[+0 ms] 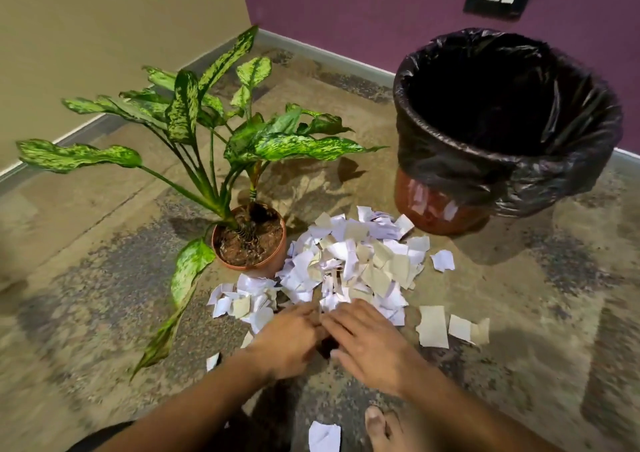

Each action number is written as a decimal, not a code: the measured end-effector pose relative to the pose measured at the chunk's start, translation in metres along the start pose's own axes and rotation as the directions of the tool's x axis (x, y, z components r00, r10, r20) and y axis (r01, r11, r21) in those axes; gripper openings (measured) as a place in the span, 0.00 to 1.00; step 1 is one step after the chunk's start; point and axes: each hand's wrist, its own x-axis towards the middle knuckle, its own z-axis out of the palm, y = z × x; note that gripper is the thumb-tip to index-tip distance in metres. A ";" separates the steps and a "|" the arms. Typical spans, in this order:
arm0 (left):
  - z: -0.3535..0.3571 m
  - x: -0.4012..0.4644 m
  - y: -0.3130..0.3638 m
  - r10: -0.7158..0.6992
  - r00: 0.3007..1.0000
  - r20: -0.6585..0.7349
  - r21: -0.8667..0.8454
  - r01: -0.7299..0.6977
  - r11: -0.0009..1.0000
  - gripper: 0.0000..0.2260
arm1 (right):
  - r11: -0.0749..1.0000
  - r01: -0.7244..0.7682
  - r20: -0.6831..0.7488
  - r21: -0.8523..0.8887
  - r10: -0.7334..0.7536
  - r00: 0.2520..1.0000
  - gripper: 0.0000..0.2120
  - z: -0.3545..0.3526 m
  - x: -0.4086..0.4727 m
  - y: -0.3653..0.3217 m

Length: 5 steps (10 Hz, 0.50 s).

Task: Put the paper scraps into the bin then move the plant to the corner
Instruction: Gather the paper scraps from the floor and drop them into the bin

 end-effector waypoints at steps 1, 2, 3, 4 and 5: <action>0.031 -0.029 -0.015 -0.047 0.999 -0.001 -0.437 0.042 0.899 0.13 | 0.985 0.171 0.348 -0.008 -0.158 0.924 0.37 0.029 -0.006 -0.018; 0.010 -0.036 -0.023 -0.277 0.943 -0.185 -0.327 0.206 0.922 0.13 | 0.959 0.282 0.426 -0.039 -0.239 0.872 0.41 0.045 -0.011 -0.026; 0.019 -0.053 -0.040 -0.523 0.852 0.038 -0.292 0.510 0.809 0.37 | 0.945 0.326 0.424 -0.030 -0.283 0.860 0.42 0.059 -0.010 -0.039; 0.021 -0.063 -0.050 -0.720 0.688 0.092 -0.406 0.686 0.604 0.45 | 0.952 0.306 0.423 -0.002 -0.277 0.863 0.43 0.062 -0.001 -0.045; 0.035 -0.076 -0.059 -0.771 0.611 0.179 -0.510 0.728 0.458 0.55 | 0.965 0.261 0.419 -0.017 -0.230 0.878 0.46 0.064 0.021 -0.052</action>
